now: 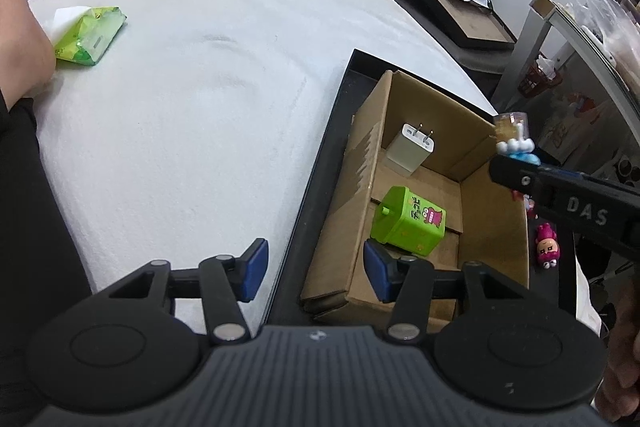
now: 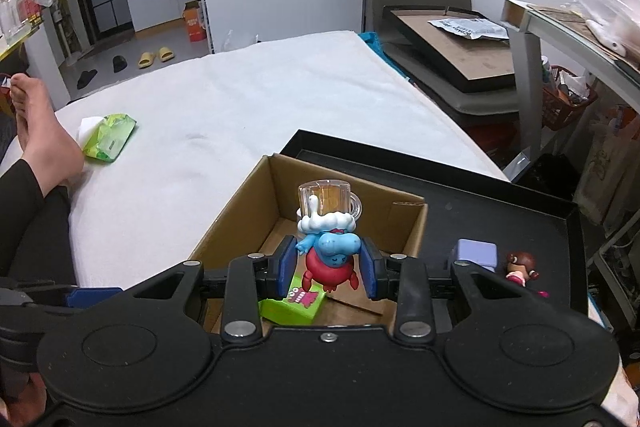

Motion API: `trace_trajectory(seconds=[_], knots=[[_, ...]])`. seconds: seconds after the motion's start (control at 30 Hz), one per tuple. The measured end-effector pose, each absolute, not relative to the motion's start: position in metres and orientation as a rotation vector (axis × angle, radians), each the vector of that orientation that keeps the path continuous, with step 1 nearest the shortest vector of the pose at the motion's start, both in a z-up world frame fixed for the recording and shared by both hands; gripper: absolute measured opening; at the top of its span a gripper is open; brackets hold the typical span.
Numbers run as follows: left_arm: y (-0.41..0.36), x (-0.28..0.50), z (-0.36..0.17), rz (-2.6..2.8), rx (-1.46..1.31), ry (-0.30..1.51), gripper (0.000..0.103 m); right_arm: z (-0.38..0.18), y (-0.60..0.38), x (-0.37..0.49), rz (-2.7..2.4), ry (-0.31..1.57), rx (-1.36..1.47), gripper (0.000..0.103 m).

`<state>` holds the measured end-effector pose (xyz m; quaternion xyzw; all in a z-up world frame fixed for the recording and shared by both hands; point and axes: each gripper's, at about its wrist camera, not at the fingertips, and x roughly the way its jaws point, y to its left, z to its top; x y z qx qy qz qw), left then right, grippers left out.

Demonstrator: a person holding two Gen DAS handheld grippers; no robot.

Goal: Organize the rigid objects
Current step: 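Lower the blue-red figurine into the box and open the right tool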

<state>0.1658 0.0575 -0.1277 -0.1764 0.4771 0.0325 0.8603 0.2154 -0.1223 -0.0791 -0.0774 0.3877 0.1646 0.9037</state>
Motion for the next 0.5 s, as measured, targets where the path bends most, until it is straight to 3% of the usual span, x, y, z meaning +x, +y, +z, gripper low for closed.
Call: trace_trajectory(seconds=[0.4, 0.47, 0.5], knots=[[0.060, 0.168, -0.135, 0.062, -0.402, 1.017, 0.051, -0.091, -0.097, 0.222, 0.380, 0.813, -0.173, 0.034], [0.059, 0.168, -0.135, 0.060, -0.394, 1.017, 0.051, -0.092, -0.095, 0.225, 0.366, 0.814, -0.175, 0.037], [0.058, 0.168, -0.135, 0.060, -0.391, 1.016, 0.050, -0.092, -0.095, 0.226, 0.354, 0.812, -0.176, 0.046]])
